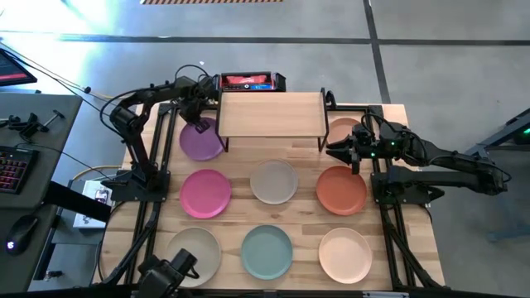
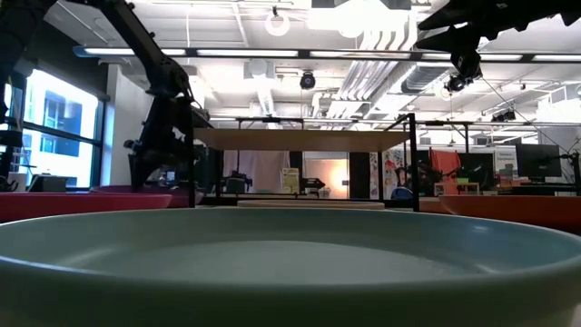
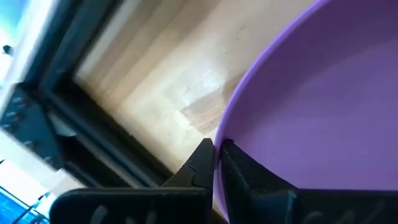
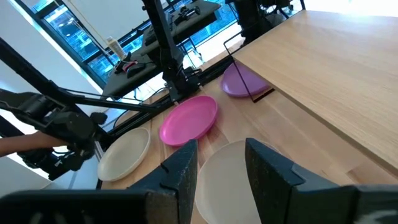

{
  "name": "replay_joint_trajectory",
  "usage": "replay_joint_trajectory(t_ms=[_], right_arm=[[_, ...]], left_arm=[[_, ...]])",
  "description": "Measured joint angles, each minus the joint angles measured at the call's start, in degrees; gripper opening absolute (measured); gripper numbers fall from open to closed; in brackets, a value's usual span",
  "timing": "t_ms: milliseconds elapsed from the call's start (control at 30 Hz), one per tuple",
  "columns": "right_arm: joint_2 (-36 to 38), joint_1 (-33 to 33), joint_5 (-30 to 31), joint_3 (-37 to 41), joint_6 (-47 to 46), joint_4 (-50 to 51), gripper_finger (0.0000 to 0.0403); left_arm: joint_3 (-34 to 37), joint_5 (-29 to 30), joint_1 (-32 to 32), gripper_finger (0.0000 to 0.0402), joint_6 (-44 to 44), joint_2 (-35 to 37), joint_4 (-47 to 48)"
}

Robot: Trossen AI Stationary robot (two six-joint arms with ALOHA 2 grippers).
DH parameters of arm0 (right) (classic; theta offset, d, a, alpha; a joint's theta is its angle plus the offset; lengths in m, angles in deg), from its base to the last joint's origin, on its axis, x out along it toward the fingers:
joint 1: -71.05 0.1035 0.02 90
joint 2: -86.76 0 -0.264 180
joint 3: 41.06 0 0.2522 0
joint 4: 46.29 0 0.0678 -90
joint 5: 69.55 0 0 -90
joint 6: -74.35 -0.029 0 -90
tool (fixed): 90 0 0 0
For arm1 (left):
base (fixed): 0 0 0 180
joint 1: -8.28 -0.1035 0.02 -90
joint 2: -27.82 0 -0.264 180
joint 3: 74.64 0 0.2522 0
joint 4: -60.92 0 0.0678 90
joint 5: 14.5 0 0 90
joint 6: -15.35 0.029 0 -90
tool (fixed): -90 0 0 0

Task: Place and stack plates onto a shelf
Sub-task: Put the violet plate on the shelf

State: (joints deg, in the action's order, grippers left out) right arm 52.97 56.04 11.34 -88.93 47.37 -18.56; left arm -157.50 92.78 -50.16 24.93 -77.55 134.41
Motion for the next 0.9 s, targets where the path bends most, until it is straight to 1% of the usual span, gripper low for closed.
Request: replay_joint_trajectory(t_ms=[133, 300, 467, 767, 900], right_arm=[[0.0, 0.0, 0.0, 0.0, 0.0, 0.0, 0.0119], [0.0, 0.0, 0.0, 0.0, 0.2, 0.0, 0.0119], [0.0, 0.0, 0.0, 0.0, 0.3, 0.0, 0.0119], [0.0, 0.0, 0.0, 0.0, 0.4, 0.1, 0.0119], [0.0, 0.0, 0.0, 0.0, 0.4, 0.1, 0.0119]], left_arm=[[-1.9, 1.1, 0.0, 0.0, -1.6, 1.6, 2.8], [-4.5, 4.2, 0.0, 0.0001, -3.6, 2.5, 8.8], [-6.3, 4.7, 0.2, 0.0001, -5.4, 4.0, 13.3], [-7.4, 6.0, 0.8, 0.0001, -9.0, 8.9, 18.1], [-7.4, 5.9, 1.4, 0.0001, -10.1, 10.8, 18.4]])
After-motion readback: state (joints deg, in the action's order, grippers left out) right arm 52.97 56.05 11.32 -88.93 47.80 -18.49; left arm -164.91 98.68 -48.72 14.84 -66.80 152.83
